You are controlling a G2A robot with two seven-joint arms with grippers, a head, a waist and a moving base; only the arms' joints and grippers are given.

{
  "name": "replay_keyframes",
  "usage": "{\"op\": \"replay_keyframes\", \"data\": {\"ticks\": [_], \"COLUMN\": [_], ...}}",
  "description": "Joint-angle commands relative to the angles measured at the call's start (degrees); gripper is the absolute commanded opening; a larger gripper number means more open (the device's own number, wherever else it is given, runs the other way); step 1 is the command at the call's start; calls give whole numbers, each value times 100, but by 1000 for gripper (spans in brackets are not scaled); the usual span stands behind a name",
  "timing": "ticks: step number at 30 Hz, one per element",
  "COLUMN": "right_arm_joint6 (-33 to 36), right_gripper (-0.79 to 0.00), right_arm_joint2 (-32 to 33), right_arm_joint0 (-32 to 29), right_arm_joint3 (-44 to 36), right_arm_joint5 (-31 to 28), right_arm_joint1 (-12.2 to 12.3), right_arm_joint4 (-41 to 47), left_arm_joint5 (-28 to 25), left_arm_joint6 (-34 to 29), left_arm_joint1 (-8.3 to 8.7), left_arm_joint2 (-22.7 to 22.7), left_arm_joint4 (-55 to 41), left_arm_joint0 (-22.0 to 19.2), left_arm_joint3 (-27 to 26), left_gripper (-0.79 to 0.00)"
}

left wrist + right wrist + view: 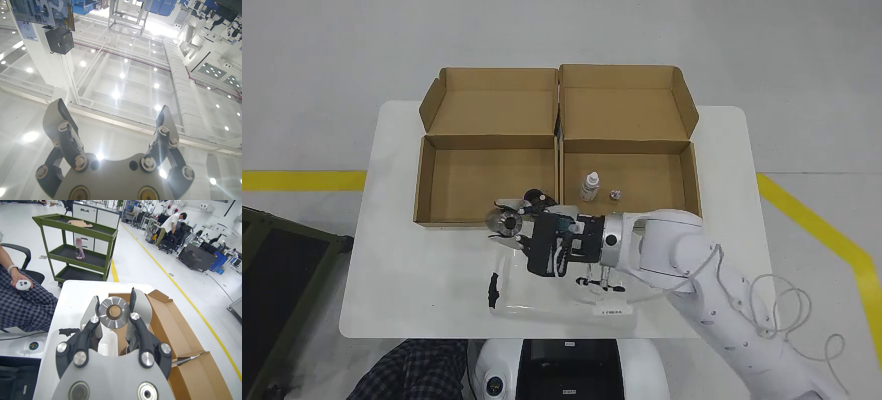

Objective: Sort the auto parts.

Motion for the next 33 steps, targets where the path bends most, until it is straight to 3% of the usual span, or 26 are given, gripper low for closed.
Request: {"op": "replay_keyframes", "data": {"ticks": [1, 14, 33], "right_arm_joint6": [-214, -823, -1177], "right_gripper": [-785, -785, -785], "right_arm_joint2": [33, 569, 895], "right_arm_joint0": [20, -168, -345], "right_arm_joint3": [41, -114, -317], "right_arm_joint5": [48, 196, -87], "right_arm_joint1": [-12, 32, 87], "right_arm_joint4": [70, 25, 17], "left_arm_joint5": [0, 0, 0], "left_arm_joint6": [0, 0, 0], "left_arm_joint1": [0, 0, 0], "left_arm_joint2": [0, 0, 0], "left_arm_joint4": [0, 0, 0], "left_arm_joint0": [0, 0, 0], "left_arm_joint3": [0, 0, 0], "left_gripper": [0, 0, 0]}}
